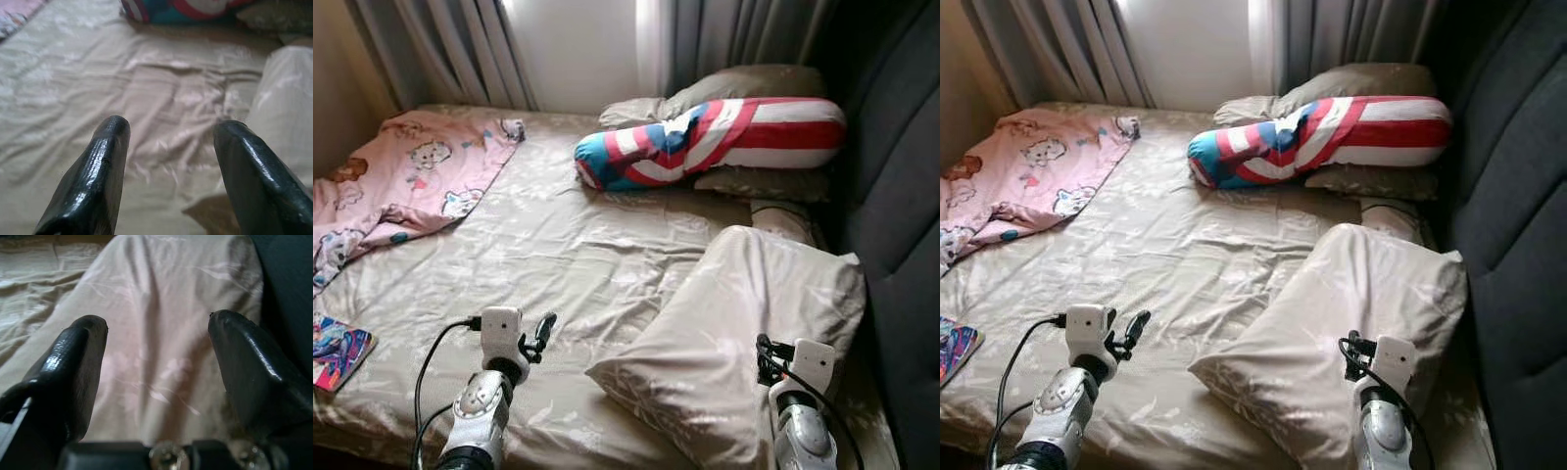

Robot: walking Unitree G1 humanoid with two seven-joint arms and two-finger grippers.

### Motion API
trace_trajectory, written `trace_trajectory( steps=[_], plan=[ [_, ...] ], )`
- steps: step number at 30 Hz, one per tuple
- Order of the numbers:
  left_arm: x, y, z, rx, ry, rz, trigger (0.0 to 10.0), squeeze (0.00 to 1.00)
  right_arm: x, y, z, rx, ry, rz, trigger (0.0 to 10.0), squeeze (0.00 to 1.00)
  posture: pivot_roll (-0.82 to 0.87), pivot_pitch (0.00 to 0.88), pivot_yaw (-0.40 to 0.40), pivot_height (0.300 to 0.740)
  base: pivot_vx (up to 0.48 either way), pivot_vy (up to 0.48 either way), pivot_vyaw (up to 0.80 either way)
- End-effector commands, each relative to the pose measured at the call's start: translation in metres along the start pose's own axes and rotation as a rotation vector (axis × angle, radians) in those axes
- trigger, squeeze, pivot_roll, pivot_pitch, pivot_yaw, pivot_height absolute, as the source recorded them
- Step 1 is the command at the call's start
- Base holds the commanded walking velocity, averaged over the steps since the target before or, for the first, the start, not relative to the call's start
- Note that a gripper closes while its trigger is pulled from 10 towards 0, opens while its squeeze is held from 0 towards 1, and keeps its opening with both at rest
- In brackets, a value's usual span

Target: Clean up the room

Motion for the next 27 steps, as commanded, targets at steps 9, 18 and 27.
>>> trace_trajectory(
  steps=[9, 18, 27],
  plan=[
    [0.001, 0.003, 0.002, 0.018, 0.010, -0.030, 10.0, 0.00, 0.003, -0.002, -0.010, 0.034, -0.005, -0.001, 10.0, 0.00, -0.04, 0.046, -0.035, 0.661, 0.000, 0.000, 0.00],
    [-0.001, 0.022, 0.002, 0.015, 0.019, -0.114, 10.0, 0.00, 0.000, 0.005, -0.004, 0.055, 0.039, -0.020, 10.0, 0.00, -0.02, 0.032, -0.073, 0.661, 0.000, 0.000, 0.00],
    [0.005, 0.020, -0.002, 0.004, 0.005, -0.116, 10.0, 0.00, -0.003, 0.002, 0.012, 0.002, 0.088, 0.017, 10.0, 0.00, -0.01, 0.035, -0.048, 0.661, 0.000, 0.000, 0.00]
  ],
)
Point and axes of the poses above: a point about 5 cm out from each wrist's last joint towards the gripper, its own x axis pointing back from the gripper into the wrist, its own y axis along the axis of the wrist's last joint, z = x × y, the point moved 5 cm from there along -x, pointing out of the wrist towards the gripper, and after that the axes turned 2 degrees about x, right-handed, at the moved point
